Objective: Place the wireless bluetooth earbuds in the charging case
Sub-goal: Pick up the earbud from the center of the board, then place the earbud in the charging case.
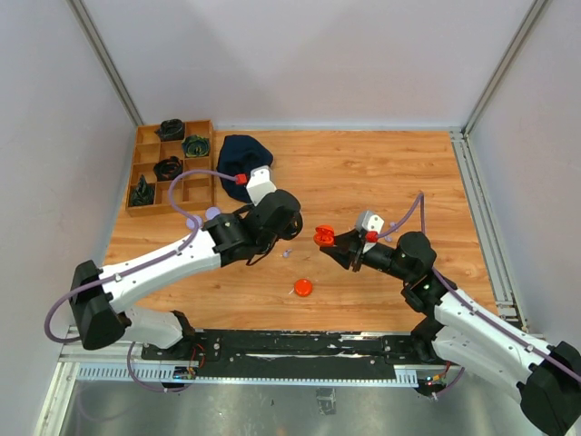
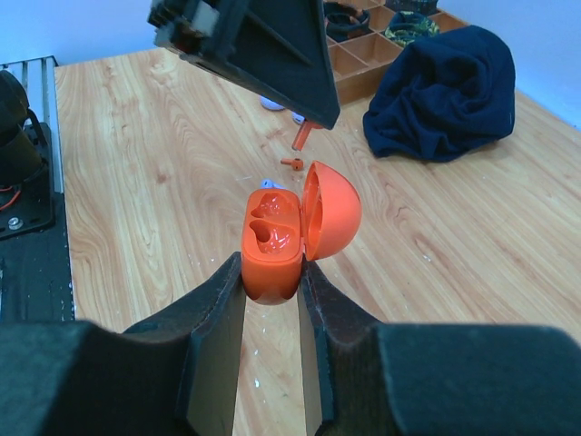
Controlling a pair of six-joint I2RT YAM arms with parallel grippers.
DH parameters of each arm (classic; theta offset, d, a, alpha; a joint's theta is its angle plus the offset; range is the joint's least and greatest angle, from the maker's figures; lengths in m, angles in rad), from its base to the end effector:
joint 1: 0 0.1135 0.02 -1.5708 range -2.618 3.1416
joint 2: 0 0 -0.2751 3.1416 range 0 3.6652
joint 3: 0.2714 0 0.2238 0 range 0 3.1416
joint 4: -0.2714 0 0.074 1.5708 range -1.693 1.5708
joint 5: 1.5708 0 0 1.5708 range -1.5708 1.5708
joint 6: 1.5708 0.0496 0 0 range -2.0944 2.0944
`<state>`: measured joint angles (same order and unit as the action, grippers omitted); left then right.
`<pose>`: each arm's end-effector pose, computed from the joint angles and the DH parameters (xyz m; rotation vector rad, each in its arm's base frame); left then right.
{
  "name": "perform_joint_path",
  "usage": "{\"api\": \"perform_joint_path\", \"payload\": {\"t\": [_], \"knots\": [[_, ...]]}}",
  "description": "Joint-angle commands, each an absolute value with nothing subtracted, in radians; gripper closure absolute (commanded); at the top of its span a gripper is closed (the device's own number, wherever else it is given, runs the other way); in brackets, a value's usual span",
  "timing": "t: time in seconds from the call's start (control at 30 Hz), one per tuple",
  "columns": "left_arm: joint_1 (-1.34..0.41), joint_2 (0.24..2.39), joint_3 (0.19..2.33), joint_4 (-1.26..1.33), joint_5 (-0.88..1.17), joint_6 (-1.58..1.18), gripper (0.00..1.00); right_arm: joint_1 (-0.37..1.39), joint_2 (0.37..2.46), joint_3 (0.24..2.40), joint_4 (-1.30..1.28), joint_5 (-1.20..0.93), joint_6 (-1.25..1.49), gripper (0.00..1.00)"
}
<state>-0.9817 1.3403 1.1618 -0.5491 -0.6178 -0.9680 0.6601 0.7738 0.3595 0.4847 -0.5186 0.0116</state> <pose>0.1714 -0.2047 0.3260 -0.2931 2.1529 -0.4131 0.1125 0.1185 0.2821 -0.8952 1.3042 0.9191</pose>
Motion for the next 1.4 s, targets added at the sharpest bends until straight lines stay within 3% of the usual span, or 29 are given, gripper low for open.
{"api": "perform_joint_path", "payload": {"t": [0.0,0.33,0.73,1.37], "knots": [[-1.027,1.271,1.166,-0.484,-0.683,-0.988,0.8,0.659,0.78,0.359,0.586,-0.512,0.016,0.88],[-1.092,1.161,1.062,-0.271,-0.652,-0.96,0.8,0.659,0.807,0.389,0.593,-0.524,0.011,0.89],[-1.144,1.172,0.998,-0.126,-0.621,-0.933,0.81,0.659,0.803,0.39,0.622,-0.52,0.046,0.9],[-1.203,1.186,0.969,-0.095,-0.735,-0.878,0.81,0.659,0.784,0.385,0.618,-0.499,0.054,0.9]]}}
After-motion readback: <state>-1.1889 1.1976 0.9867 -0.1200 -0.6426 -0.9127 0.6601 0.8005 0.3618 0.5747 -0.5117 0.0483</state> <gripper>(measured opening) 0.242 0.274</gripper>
